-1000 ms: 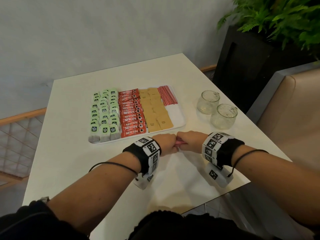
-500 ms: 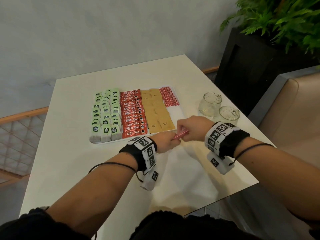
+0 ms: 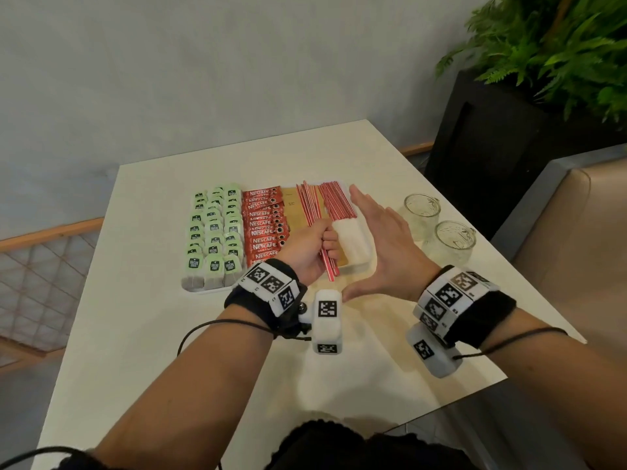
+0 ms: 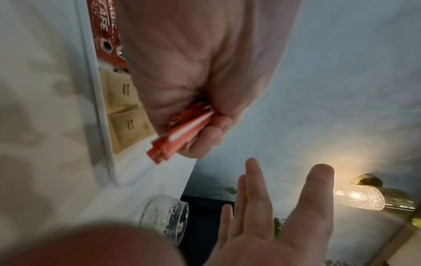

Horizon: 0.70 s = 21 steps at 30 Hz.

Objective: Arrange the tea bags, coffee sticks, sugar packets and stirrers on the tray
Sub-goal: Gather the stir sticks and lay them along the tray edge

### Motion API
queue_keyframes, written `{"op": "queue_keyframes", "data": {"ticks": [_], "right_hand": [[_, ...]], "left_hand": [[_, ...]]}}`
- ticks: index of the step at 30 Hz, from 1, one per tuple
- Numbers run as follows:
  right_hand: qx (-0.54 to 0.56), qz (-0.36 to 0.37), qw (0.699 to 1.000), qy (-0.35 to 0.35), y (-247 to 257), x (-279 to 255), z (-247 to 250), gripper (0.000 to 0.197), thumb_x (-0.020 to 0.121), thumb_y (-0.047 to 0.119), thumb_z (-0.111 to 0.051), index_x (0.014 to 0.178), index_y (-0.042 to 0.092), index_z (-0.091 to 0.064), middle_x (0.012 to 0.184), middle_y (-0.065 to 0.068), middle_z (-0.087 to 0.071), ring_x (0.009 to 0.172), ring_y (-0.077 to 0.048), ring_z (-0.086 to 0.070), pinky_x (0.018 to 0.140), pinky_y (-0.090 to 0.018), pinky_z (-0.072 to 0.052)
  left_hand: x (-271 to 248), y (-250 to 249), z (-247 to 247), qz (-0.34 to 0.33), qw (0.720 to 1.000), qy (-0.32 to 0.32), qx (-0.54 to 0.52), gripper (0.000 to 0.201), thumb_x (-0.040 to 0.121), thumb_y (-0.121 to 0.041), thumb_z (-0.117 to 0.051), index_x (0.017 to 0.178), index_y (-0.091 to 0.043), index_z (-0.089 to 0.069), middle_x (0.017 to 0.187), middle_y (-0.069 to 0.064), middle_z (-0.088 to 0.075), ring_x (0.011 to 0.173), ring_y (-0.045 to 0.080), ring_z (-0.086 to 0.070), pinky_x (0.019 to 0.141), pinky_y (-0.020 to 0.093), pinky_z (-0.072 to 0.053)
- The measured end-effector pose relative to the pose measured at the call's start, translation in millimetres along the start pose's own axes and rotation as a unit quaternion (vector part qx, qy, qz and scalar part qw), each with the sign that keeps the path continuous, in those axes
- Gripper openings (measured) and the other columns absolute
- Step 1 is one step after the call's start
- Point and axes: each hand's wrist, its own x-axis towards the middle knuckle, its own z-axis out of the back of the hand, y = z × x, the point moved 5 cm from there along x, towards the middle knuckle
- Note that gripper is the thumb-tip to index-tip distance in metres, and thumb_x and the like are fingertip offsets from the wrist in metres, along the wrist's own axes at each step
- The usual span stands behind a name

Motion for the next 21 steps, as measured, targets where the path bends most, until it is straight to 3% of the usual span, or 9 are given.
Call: {"op": "queue_keyframes", "data": {"ticks": [9,13,16,19,21], "right_hand": [[0.022,-0.036,0.997,-0.063,-5.2,10.3,5.5,0.129,0.059,0.061,-0.08,0.151,0.041,0.008,0.161,0.009,-0.013,0.15,-0.018,-0.009,0.12,-0.047,-0.013],[0.048,-0.005,0.998,-0.026,-2.0,4.3,1.8,0.135,0.052,0.058,-0.086,0.148,0.042,0.009,0.154,0.023,-0.004,0.149,-0.013,-0.005,0.119,-0.038,-0.007],[0.059,-0.006,0.996,-0.061,-4.3,8.0,6.0,0.127,0.059,0.051,-0.086,0.151,0.037,0.002,0.152,0.023,-0.009,0.146,-0.004,-0.009,0.119,-0.034,-0.012],[0.082,-0.012,0.994,-0.077,-6.7,9.6,9.9,0.131,0.056,0.049,-0.088,0.151,0.034,0.0,0.15,0.03,-0.005,0.141,0.011,-0.006,0.115,-0.019,-0.011],[0.079,0.008,0.996,-0.05,-5.6,6.9,5.9,0.138,0.05,0.051,-0.09,0.15,0.035,0.003,0.151,0.032,0.001,0.142,0.012,-0.002,0.114,-0.01,-0.006]], "left_hand": [[-3.5,11.9,-11.9,0.053,0.998,-0.006,-0.041,0.029,0.101,-0.019,-0.05,0.073,-0.017,-0.043,0.056,-0.004,-0.036,0.045,0.008,-0.036,0.043,0.02,-0.04],[-3.3,7.4,-16.1,0.053,0.997,0.011,-0.058,0.023,0.101,-0.019,-0.05,0.079,-0.017,-0.045,0.056,-0.005,-0.038,0.044,0.006,-0.039,0.045,0.019,-0.044],[-6.7,9.0,-23.1,0.053,0.997,0.034,-0.043,0.017,0.1,-0.018,-0.053,0.084,-0.014,-0.048,0.058,-0.004,-0.039,0.045,0.007,-0.042,0.047,0.021,-0.048],[-7.3,10.7,-26.8,0.047,0.997,0.037,-0.039,0.016,0.1,-0.017,-0.054,0.085,-0.013,-0.049,0.057,-0.004,-0.04,0.044,0.007,-0.042,0.048,0.022,-0.049],[-5.1,9.5,-25.8,0.045,0.997,0.037,-0.052,0.019,0.1,-0.017,-0.053,0.082,-0.014,-0.048,0.056,-0.004,-0.039,0.044,0.006,-0.042,0.047,0.022,-0.049]]}}
